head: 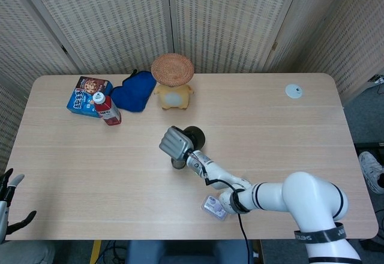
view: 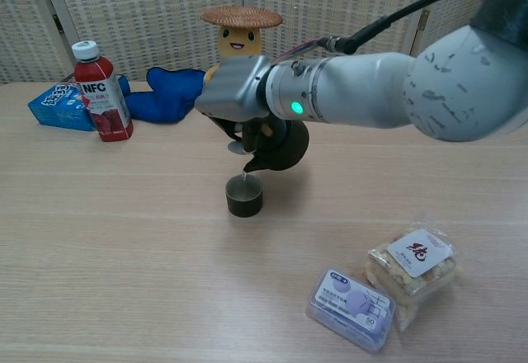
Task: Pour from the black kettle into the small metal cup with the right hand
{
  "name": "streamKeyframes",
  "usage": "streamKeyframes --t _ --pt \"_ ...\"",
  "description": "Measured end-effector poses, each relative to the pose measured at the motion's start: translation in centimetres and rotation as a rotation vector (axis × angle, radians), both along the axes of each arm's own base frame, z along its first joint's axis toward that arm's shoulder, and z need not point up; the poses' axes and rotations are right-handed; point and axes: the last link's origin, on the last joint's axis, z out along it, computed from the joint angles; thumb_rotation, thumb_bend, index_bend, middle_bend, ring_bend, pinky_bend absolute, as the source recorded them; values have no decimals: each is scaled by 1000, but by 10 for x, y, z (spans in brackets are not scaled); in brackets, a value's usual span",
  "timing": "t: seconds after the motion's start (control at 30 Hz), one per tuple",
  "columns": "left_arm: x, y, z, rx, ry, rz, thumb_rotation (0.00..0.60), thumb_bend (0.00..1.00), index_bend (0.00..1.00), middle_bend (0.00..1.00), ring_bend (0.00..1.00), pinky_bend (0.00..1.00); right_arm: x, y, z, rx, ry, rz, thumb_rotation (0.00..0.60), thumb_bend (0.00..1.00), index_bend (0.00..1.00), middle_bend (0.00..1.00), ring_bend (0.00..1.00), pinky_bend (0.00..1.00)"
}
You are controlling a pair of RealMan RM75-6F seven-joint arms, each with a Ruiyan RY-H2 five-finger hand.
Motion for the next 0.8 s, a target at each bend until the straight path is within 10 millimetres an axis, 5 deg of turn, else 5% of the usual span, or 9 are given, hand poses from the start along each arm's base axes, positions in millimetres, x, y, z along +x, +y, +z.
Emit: streamKeyframes --t 0.8 --pt "1 0 1 -1 6 0 600 182 125 0 59 0 2 3 -1 2 2 4 491 460 1000 1000 989 590"
